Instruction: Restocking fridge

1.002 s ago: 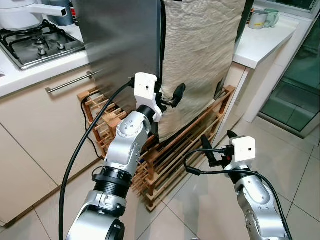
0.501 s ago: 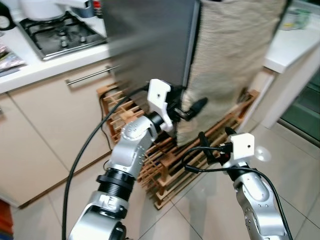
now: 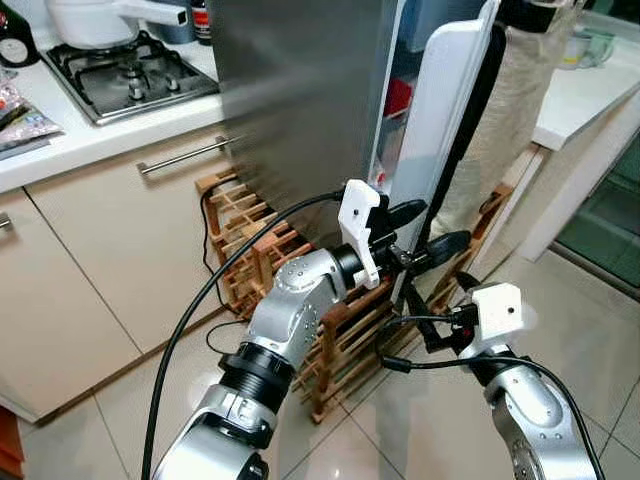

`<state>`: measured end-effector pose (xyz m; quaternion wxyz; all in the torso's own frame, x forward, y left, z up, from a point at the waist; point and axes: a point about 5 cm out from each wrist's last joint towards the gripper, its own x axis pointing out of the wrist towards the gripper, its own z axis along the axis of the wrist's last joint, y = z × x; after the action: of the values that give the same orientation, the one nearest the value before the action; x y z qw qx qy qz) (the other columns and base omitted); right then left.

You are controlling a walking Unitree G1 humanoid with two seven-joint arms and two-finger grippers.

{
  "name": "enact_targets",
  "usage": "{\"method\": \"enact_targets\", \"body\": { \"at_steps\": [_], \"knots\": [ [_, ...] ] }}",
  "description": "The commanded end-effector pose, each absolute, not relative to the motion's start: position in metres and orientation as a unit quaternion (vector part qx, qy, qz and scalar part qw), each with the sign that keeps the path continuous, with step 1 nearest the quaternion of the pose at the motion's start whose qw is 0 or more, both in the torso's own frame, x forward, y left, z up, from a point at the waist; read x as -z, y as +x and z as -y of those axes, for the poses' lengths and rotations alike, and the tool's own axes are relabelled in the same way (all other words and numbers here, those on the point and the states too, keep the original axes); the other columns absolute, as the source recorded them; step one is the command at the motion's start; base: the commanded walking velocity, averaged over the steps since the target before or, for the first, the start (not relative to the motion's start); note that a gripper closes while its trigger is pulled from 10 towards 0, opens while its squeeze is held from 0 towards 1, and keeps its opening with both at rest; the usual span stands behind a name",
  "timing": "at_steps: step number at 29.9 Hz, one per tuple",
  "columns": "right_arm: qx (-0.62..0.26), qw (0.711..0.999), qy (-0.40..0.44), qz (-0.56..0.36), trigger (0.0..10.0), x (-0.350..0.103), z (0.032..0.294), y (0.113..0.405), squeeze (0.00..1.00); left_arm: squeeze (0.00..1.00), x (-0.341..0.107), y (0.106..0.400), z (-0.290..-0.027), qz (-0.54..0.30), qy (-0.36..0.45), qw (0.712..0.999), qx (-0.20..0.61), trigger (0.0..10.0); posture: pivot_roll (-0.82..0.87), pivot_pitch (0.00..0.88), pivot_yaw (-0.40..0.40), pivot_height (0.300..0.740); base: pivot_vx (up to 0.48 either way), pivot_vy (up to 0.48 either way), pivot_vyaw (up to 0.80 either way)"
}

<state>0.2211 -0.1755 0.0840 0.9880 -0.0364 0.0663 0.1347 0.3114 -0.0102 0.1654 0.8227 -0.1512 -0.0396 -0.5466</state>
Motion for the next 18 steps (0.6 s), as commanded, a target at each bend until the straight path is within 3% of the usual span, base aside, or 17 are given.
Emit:
{"method": "enact_targets", "body": {
  "at_steps": [1, 3, 5, 6, 7, 11, 12, 13, 18],
  "knots": [
    [-0.104, 0.986, -0.048, -0.119, 10.0, -0.072, 0.189, 0.212, 0.0, 0.0, -0.194, 0.299, 0.044, 0.085, -0.179, 0.793, 0.576, 10.0, -0.18, 0.0, 0.012, 0.74, 0.0, 0.0, 0.0],
    [-0.102, 0.984, -0.052, -0.137, 10.0, -0.068, 0.192, 0.208, 0.0, 0.0, -0.193, 0.299, 0.041, 0.086, -0.177, 0.794, 0.576, 10.0, -0.18, 0.0, 0.012, 0.74, 0.0, 0.0, 0.0],
    [-0.11, 0.972, -0.023, -0.208, 10.0, -0.043, 0.197, 0.189, 0.0, 0.0, -0.185, 0.308, -0.001, 0.092, -0.15, 0.835, 0.521, 10.0, -0.17, 0.0, 0.013, 0.74, 0.0, 0.0, 0.0],
    [-0.11, 0.972, -0.023, -0.208, 10.0, -0.043, 0.197, 0.189, 0.0, 0.0, -0.185, 0.308, -0.001, 0.092, -0.15, 0.835, 0.521, 10.0, -0.17, 0.0, 0.013, 0.74, 0.0, 0.0, 0.0],
    [-0.113, 0.969, 0.008, -0.219, 10.0, -0.039, 0.189, 0.187, 0.0, 0.0, -0.181, 0.311, -0.017, 0.087, -0.144, 0.848, 0.503, 10.0, -0.17, 0.0, 0.014, 0.74, 0.0, 0.0, 0.0],
    [-0.192, 0.957, 0.04, -0.212, 10.0, -0.051, 0.161, 0.198, 0.0, 0.0, -0.175, 0.315, -0.067, 0.08, -0.12, 0.881, 0.452, 10.0, -0.15, 0.0, 0.016, 0.74, 0.0, 0.0, 0.0],
    [-0.192, 0.957, 0.04, -0.212, 10.0, -0.051, 0.161, 0.198, 0.0, 0.0, -0.175, 0.315, -0.067, 0.08, -0.12, 0.881, 0.452, 10.0, -0.15, 0.0, 0.016, 0.74, 0.0, 0.0, 0.0],
    [-0.214, 0.955, 0.063, -0.195, 10.0, -0.062, 0.15, 0.21, 0.0, 0.0, -0.173, 0.318, -0.097, 0.078, -0.1, 0.906, 0.403, 10.0, -0.14, 0.0, 0.016, 0.74, 0.0, 0.0, 0.0],
    [-0.272, 0.935, 0.119, -0.195, 10.0, -0.073, 0.135, 0.231, 0.0, 0.0, -0.156, 0.325, -0.144, 0.048, -0.073, 0.955, 0.283, 10.0, -0.12, 0.0, 0.016, 0.74, 0.0, 0.0, 0.0]
  ]
}}
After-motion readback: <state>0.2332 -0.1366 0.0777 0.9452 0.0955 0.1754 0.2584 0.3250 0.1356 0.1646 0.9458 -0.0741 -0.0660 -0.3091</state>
